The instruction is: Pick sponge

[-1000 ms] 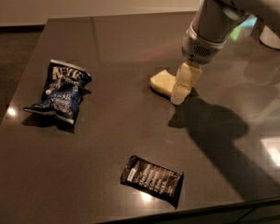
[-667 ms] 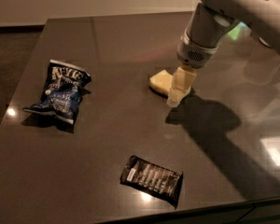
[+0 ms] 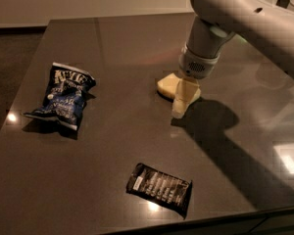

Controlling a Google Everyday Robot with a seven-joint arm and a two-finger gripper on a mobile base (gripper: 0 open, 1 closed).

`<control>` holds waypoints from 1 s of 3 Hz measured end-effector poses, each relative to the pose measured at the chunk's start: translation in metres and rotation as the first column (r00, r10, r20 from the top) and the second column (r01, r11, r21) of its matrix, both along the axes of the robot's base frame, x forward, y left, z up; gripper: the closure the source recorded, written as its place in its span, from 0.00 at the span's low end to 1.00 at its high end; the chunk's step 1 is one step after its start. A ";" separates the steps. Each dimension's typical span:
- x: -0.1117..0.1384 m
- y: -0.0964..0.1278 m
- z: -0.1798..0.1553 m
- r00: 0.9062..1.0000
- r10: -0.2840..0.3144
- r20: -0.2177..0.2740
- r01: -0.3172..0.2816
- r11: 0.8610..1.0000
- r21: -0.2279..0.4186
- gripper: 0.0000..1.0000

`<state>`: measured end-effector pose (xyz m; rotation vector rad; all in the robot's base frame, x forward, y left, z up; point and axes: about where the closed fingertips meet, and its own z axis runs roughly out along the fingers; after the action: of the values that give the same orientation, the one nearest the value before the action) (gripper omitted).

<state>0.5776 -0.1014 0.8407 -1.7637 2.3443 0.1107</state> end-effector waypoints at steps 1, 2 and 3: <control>0.002 0.000 -0.006 1.000 0.002 -0.014 -0.002 1.000 -0.017 0.18; 0.002 0.000 -0.004 1.000 0.007 -0.019 -0.007 1.000 -0.015 0.41; 0.001 -0.001 0.007 1.000 0.016 -0.017 -0.016 1.000 0.002 0.65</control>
Offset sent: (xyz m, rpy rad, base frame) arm 0.0010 -0.0025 0.0009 -0.0128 0.0246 0.0111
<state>0.5783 -0.1020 0.8473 -1.7874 2.3413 0.1309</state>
